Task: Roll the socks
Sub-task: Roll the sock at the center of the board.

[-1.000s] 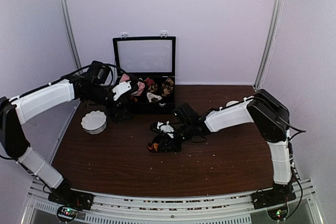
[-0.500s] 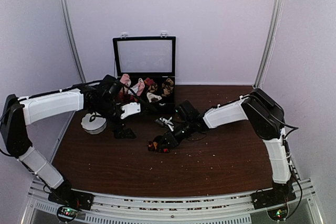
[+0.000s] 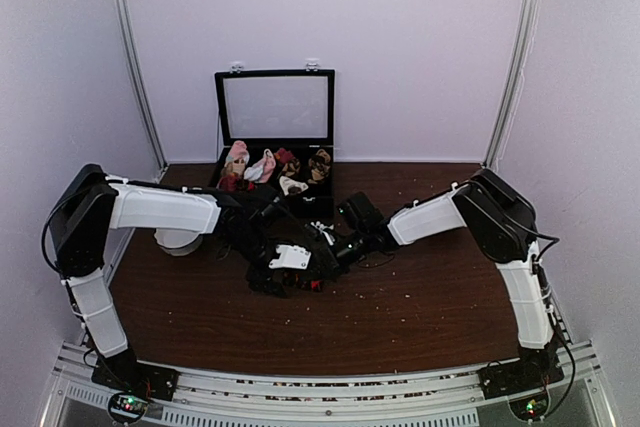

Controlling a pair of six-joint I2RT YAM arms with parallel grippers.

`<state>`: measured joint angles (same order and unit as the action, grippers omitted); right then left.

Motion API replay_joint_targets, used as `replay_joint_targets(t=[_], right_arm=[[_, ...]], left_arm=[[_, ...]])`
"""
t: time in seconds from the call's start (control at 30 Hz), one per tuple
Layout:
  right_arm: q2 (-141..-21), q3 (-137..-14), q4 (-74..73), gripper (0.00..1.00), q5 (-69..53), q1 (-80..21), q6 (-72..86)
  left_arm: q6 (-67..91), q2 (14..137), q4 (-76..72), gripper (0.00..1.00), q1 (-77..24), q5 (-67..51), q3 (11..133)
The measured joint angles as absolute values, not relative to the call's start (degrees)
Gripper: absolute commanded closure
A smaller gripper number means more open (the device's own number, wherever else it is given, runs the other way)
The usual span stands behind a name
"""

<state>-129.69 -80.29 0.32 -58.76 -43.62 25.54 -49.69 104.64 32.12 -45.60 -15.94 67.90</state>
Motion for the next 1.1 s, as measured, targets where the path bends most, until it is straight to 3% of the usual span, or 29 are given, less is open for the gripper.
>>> replay_joint_targets(t=[0.43,0.83,0.97,1.07,1.1], right_arm=[[-130.8,-80.8,0.9,0.96,-60.9,-42.4,28.8],[-131.4,-81.1,0.9,0.97,-62.0,-42.1,28.8],[-131.5,-81.3,0.9,0.97,-62.2,-42.0,28.8],[-131.5,-81.4,0.9,0.96,-62.2,-42.0,28.8],[-131.5,-81.4,0.9,0.94,-62.2,-42.0,28.8]], left_arm=[[-52.8,107.8,27.4,0.41,-47.0,-12.6,70.8],[-52.6,108.0,28.1,0.35,-47.3,-11.2,70.1],[-52.3,108.1,27.1,0.49,-48.0,-8.7,68.6],[-51.9,109.0,25.2,0.69,-48.4,-6.5,68.4],[-51.7,109.4,24.5,0.71,-48.4,-5.9,68.4]])
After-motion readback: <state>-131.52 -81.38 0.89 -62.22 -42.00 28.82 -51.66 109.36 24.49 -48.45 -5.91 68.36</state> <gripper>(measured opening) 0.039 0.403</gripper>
